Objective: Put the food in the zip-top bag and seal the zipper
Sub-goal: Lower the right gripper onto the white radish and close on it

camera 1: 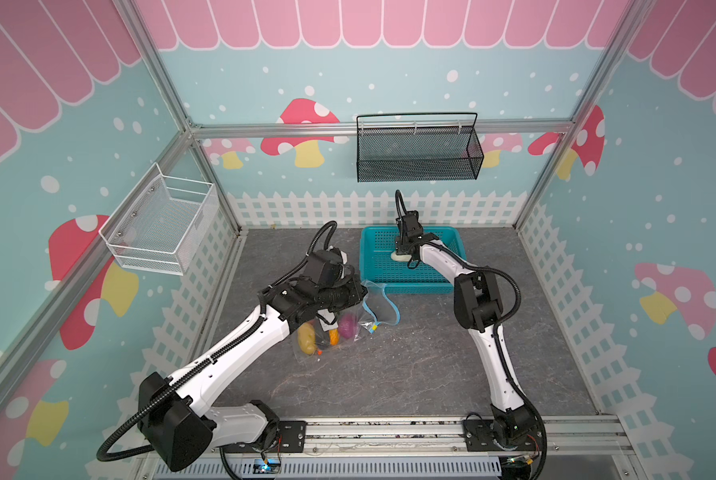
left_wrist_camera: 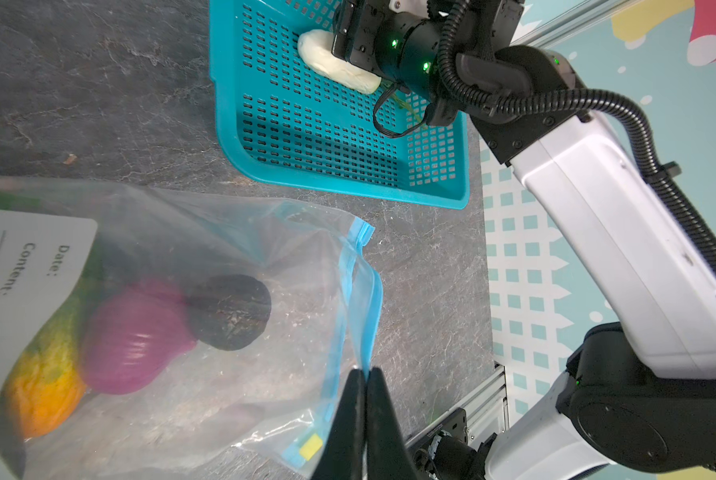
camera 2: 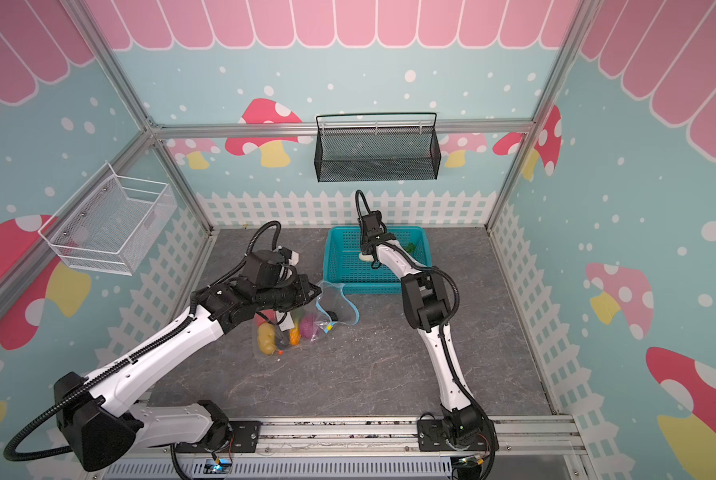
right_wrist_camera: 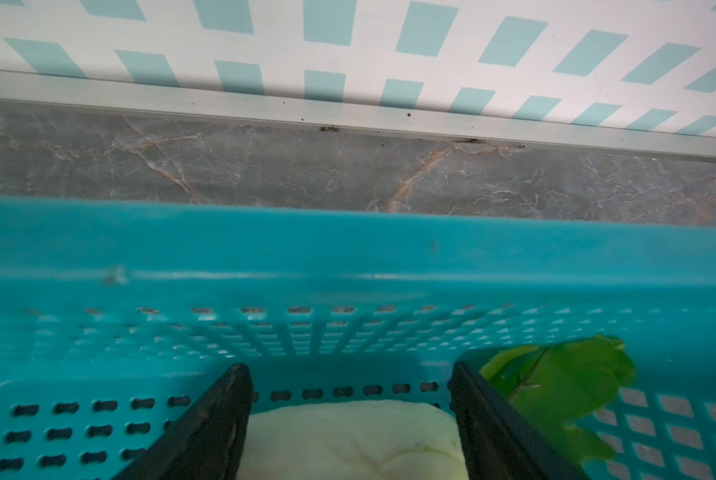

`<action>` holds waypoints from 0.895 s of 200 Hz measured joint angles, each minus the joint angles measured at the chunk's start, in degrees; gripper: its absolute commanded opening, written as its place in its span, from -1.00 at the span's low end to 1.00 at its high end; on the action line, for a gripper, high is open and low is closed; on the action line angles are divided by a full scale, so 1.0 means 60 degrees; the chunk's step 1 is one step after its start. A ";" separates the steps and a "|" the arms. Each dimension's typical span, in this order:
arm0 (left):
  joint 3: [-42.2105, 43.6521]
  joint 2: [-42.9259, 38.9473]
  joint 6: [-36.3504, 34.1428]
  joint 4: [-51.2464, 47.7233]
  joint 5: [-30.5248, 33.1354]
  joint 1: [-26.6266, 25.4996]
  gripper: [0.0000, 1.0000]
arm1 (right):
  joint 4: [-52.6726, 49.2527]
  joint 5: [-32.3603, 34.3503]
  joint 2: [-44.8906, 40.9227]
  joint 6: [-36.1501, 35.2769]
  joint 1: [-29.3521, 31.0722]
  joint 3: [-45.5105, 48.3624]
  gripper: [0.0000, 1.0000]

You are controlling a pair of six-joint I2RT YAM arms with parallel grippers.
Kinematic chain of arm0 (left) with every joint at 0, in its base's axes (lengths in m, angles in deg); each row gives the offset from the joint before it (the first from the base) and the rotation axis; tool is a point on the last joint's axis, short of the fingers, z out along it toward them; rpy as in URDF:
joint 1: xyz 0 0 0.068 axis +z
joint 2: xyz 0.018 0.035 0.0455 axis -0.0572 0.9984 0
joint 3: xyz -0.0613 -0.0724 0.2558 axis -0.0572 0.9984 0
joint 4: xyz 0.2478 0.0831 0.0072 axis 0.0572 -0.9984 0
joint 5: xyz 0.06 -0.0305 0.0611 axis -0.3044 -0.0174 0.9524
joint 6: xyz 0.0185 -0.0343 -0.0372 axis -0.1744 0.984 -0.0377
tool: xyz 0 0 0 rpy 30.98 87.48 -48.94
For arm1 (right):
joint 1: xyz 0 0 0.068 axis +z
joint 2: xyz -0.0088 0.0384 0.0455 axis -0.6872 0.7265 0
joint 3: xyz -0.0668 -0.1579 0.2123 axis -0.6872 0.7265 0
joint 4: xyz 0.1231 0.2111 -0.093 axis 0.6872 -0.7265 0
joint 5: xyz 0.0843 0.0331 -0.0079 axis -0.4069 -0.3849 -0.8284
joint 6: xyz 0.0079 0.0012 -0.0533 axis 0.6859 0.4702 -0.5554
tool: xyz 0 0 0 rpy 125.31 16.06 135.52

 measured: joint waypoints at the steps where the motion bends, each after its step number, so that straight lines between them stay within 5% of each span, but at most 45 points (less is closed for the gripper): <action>1: 0.0000 0.0000 0.0004 0.0000 0.0000 0.0000 -1.00 | -0.0007 0.0000 0.0000 0.0000 0.0000 0.0000 0.57; 179: 0.0033 -0.0018 0.0007 0.0000 0.0011 0.0022 -1.00 | 0.0204 -0.0495 -0.1902 0.0164 0.0025 0.2656 0.56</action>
